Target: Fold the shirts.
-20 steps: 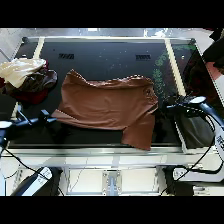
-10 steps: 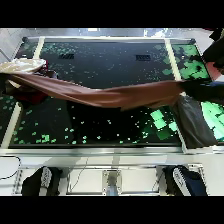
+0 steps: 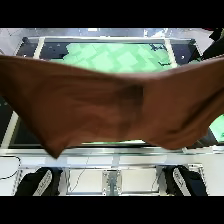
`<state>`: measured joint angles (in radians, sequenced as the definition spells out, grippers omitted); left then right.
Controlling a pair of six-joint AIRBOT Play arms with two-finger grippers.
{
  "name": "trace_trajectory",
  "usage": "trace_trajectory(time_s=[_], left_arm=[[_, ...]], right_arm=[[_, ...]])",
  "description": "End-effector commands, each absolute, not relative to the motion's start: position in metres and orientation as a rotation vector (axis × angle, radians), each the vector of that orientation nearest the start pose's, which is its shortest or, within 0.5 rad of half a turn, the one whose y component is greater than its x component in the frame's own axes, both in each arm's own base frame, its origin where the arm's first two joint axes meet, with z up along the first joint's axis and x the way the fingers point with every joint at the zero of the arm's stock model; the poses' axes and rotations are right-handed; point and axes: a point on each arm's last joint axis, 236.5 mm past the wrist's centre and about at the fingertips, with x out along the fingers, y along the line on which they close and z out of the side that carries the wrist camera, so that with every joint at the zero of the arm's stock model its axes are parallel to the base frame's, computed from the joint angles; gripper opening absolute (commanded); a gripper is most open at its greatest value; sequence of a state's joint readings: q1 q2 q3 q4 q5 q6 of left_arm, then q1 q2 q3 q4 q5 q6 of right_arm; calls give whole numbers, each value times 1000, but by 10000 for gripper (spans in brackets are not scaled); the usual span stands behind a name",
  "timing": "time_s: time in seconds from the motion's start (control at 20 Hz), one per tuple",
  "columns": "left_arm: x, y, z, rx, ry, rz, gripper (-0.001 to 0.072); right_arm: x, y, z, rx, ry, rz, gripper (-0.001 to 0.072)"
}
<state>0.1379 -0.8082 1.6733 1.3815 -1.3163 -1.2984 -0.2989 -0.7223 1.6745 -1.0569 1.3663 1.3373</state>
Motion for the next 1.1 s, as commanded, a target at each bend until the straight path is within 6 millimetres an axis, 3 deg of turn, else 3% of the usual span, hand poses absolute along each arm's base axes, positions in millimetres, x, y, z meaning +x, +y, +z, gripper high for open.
trace_trajectory(time_s=[0.0,0.15,0.3,0.4,0.5,0.6,0.75,1.05], left_arm=[[363,4,303,249,672,-62,11],[434,14,212,243,877,-63,11],[505,19,129,242,935,-66,11],[541,19,86,201,929,-48,12],[558,19,59,176,931,-37,12],[565,22,51,179,924,-33,12],[554,22,49,177,965,-35,12],[475,23,-11,157,1331,-60,13]], right_arm=[[330,27,337,134,576,277,8],[396,37,245,257,806,392,9],[456,59,143,287,968,425,8],[502,72,95,314,961,397,8],[538,74,62,357,926,339,8],[554,71,45,393,929,306,8],[551,68,41,366,952,304,8],[484,55,-2,192,1267,319,8]])
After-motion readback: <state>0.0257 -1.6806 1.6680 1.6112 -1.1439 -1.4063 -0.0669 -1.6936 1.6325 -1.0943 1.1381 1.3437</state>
